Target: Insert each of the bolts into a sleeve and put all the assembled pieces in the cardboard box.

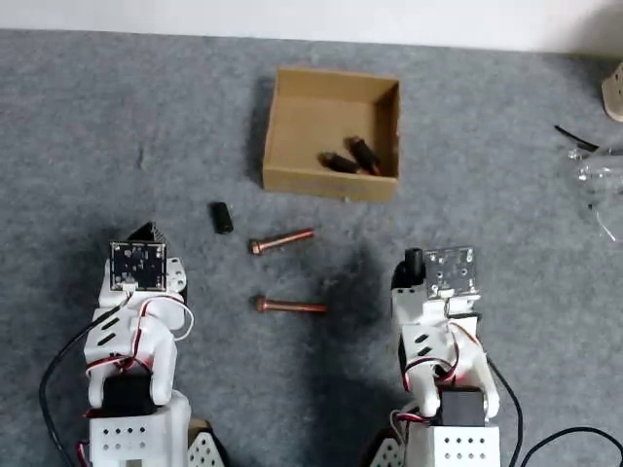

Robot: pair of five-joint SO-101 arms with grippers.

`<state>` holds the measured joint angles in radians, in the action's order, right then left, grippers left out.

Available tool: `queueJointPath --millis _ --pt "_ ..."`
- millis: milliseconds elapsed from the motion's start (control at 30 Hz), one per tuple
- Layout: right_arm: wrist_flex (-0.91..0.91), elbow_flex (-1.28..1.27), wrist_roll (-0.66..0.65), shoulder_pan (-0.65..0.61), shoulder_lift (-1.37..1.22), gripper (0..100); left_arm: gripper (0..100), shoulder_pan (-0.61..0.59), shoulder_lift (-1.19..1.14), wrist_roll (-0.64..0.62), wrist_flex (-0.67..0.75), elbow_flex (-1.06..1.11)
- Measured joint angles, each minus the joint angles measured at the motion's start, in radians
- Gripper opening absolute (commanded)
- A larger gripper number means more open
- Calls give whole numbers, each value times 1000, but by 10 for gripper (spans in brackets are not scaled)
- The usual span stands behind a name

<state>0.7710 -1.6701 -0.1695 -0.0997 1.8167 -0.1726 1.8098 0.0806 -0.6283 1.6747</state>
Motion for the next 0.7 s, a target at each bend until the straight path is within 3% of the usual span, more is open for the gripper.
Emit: queueJointPath --millis 133,300,433,700 --pt "-6 0 0 0 0 4 6 0 0 0 -109 0" --pt "-6 0 0 0 0 4 6 2 0 -5 -127 -9" --pt "-6 0 0 0 0 4 6 74 0 -11 -160 -46" --pt "-6 0 0 0 0 4 6 199 0 153 -181 -123"
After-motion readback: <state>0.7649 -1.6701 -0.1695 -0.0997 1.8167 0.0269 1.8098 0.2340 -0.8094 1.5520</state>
